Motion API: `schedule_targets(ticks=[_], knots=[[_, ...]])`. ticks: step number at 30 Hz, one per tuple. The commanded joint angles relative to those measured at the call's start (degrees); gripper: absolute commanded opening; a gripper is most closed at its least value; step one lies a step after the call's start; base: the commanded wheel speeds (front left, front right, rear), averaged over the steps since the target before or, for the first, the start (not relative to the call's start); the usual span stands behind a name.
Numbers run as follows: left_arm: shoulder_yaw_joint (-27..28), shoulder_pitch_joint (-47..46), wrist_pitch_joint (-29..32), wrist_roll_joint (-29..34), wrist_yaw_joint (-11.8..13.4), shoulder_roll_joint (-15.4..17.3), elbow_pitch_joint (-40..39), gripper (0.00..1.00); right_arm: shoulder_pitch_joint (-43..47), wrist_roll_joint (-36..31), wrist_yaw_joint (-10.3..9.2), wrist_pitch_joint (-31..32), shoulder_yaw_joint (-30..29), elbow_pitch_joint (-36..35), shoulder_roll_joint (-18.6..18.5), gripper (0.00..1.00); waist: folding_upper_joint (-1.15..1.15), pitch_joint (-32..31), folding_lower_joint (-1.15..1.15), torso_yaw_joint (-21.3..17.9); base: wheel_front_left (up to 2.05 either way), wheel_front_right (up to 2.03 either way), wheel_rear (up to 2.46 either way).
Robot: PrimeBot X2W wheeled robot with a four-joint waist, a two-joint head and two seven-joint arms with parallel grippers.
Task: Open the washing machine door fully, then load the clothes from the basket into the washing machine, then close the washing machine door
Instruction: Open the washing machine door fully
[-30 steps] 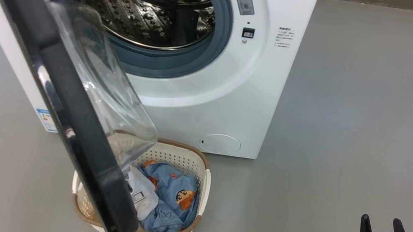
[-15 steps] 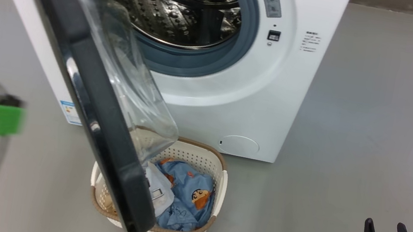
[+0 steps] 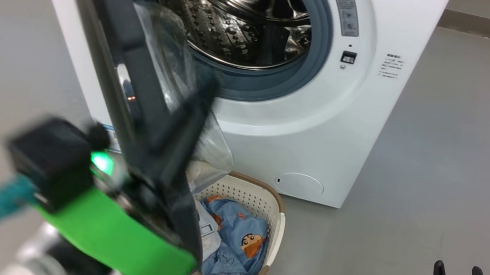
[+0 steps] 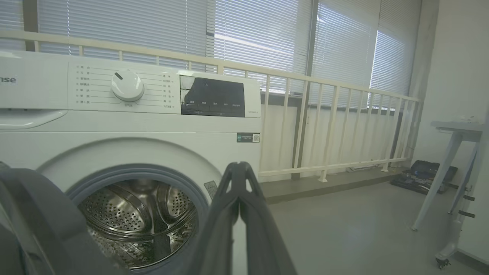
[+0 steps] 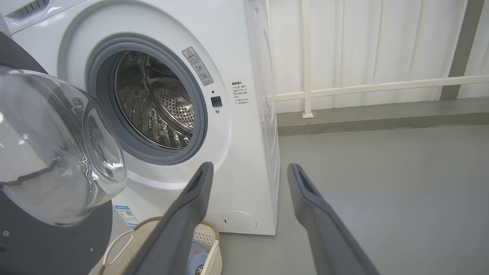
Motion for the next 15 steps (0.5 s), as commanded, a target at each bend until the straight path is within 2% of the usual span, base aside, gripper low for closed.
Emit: schedule_targets(ticks=[1, 6, 15], knots=[[0.54, 0.37, 0.07, -0.62, 0.51, 0.41, -1.63, 0.0, -0.38, 0.22, 0.09, -0.68, 1.3, -1.25, -0.76, 1.0, 0.0, -0.13, 0.0, 0.49, 0.0, 0.0, 0.0], [-4.75, 5.33, -1.7, -1.57, 2.12, -0.28, -0.42, 0.0, -0.42, 0.17, 0.09, -0.68, 1.27, -1.18, -0.75, 1.0, 0.0, -0.02, 0.0, 1.44, 0.0, 0.0, 0.0], [-11.13, 10.24, -4.72, -4.09, 4.5, -0.73, 2.34, 0.0, -0.31, 0.17, 0.09, -0.68, 1.06, -0.85, -0.75, 1.0, 0.0, 0.04, 0.0, 3.27, 0.0, 0.0, 0.0]])
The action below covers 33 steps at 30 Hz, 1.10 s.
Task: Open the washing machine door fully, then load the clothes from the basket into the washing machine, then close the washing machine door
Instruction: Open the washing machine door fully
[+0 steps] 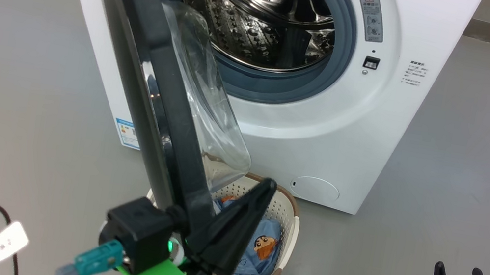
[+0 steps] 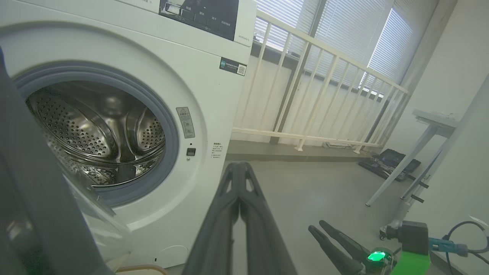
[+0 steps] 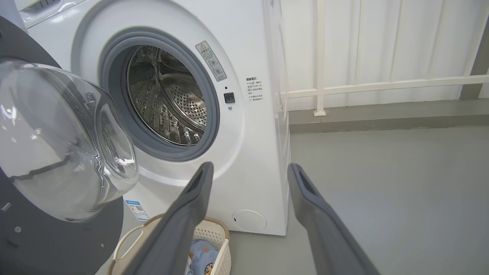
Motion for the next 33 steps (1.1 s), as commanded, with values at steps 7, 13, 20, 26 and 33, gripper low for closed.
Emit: schedule_targets(ticks=[7, 13, 20, 26, 33], knots=[[-1.52, 1.2, -3.28, -0.73, 1.11, -0.12, 4.32, 0.0, -0.89, -0.22, 0.09, -0.68, 1.41, -1.14, -0.75, 1.0, 0.0, 0.58, 0.0, 0.85, 0.0, 0.0, 0.0], [-2.46, 1.15, -5.22, 1.34, 0.81, 0.5, 8.73, 0.0, -1.75, -0.49, 0.09, -0.68, 1.61, -1.13, -0.75, 1.0, 0.0, 1.41, 0.0, 0.9, 0.0, 0.0, 0.0], [-3.6, 1.29, -5.99, 2.79, 0.75, 1.05, 11.34, 0.0, -2.26, -0.61, 0.09, -0.68, 1.41, -1.07, -0.75, 1.0, 0.0, 2.32, 0.0, 1.53, 0.0, 0.0, 0.0], [-3.93, 1.46, -5.29, 2.36, 0.7, 1.43, 12.79, 0.0, -2.67, -0.73, 0.09, -0.68, 1.48, -1.03, -0.75, 1.0, 0.0, 2.64, 0.0, 2.24, 0.0, 0.0, 0.0], [-3.67, 1.29, -5.53, 2.04, 0.81, 1.62, 13.63, 0.0, -2.81, -0.83, 0.09, -0.68, 1.63, -0.89, -0.75, 1.0, 0.0, 2.66, 0.0, 2.71, 0.0, 0.0, 0.0]])
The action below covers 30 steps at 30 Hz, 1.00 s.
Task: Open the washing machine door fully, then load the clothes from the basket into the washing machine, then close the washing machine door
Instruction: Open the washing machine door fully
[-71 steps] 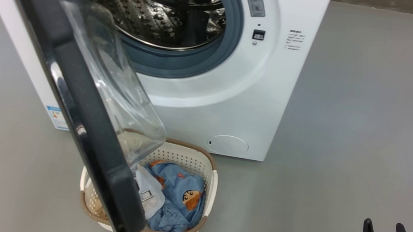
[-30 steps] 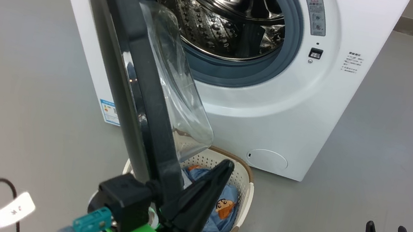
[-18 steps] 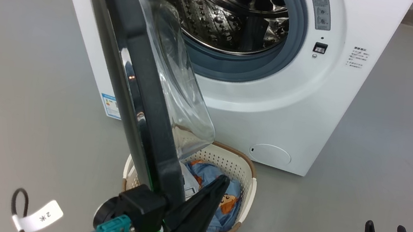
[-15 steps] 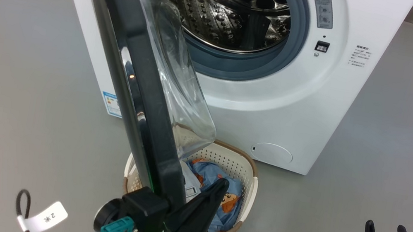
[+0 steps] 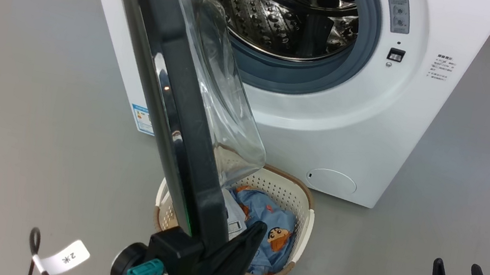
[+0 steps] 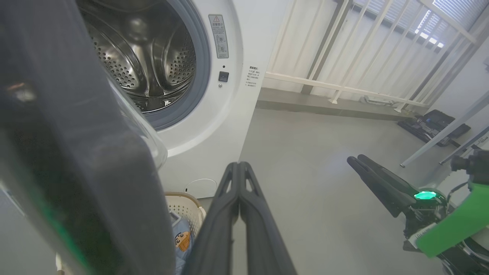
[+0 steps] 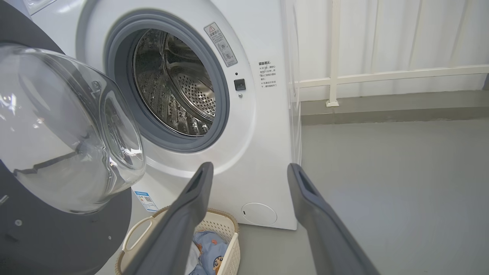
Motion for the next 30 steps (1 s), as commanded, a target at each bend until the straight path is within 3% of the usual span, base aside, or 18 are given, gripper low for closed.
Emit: schedule_targets(ticks=[1, 30], knots=[[1.75, -1.02, -0.28, 0.02, -0.08, 0.12, -1.28, 0.0, -2.11, -0.74, 0.09, -0.68, 1.47, -1.15, -0.74, 1.0, 0.0, -0.02, 0.0, 0.02, 0.0, 0.0, 0.0], [1.26, -0.99, -1.07, -0.86, 0.68, 0.24, 0.31, 0.0, -2.1, -1.07, 0.09, -0.68, 1.96, -1.18, -0.74, 1.0, 0.0, -0.01, 0.0, -0.49, 0.0, 0.0, 0.0]])
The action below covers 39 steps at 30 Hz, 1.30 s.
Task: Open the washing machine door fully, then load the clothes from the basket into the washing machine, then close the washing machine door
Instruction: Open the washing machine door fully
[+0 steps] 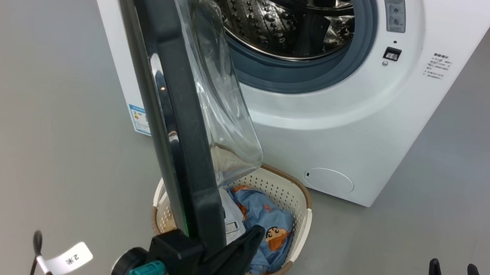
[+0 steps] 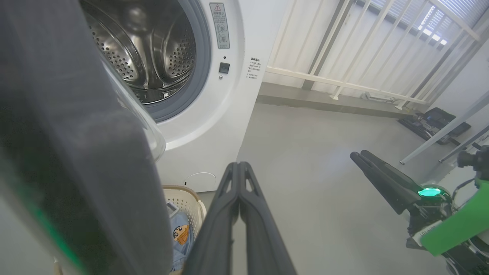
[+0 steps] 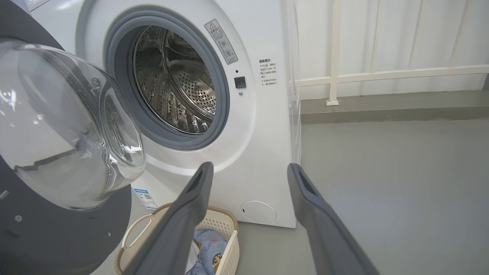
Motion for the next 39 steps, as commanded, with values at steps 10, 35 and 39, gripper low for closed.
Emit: schedule_targets(ticks=[10, 35, 39], knots=[[1.91, -1.31, -0.82, -0.8, 0.64, 0.27, -0.43, 0.0, -2.24, -0.58, 0.09, -0.68, 1.53, -1.32, -0.74, 1.0, 0.0, 0.07, 0.0, 0.05, 0.0, 0.0, 0.0], [2.79, -2.27, -2.36, -1.0, 1.67, 0.6, 3.12, 0.0, -2.4, -0.54, 0.09, -0.68, 1.37, -1.64, -0.74, 1.0, 0.0, 1.26, 0.0, 1.02, 0.0, 0.0, 0.0], [2.65, -2.4, -2.51, -1.06, 1.68, 0.67, 3.19, 0.0, -2.59, -0.74, 0.09, -0.68, 1.35, -1.57, -0.74, 1.0, 0.0, 1.73, 0.0, 1.93, 0.0, 0.0, 0.0]])
